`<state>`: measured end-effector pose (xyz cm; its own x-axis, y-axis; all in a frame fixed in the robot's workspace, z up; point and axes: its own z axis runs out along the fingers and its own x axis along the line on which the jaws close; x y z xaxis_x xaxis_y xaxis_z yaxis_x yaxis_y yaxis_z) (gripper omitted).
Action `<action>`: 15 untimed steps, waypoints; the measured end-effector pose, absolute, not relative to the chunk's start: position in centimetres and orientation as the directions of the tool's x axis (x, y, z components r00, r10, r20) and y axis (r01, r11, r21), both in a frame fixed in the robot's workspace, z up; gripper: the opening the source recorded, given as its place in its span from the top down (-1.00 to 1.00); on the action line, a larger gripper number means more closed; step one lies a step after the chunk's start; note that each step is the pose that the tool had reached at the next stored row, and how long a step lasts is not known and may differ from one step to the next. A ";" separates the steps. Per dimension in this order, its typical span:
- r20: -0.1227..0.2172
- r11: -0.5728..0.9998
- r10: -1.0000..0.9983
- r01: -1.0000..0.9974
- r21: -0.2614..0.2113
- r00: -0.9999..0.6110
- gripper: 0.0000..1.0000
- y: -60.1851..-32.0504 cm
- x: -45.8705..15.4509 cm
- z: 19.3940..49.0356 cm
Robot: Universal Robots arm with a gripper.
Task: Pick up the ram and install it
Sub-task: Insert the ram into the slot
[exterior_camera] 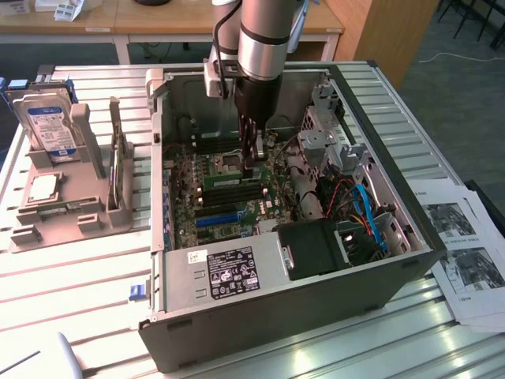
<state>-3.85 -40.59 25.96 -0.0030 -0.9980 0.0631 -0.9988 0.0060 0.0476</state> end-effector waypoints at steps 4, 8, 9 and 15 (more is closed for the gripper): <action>0.063 0.006 -0.998 -0.999 0.048 -0.003 0.76 -40.6 -3.8 26.0; 0.063 0.006 -0.998 -0.999 0.048 -0.003 0.76 -40.0 -3.9 25.9; 0.063 0.006 -0.998 -0.999 0.048 -0.003 0.76 -39.9 -3.8 25.9; 0.063 0.006 -0.998 -0.999 0.048 -0.003 0.76 -39.8 -3.8 25.9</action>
<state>-3.85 -39.85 25.88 -0.0029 -0.9980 0.0630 -0.9988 0.0059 0.0476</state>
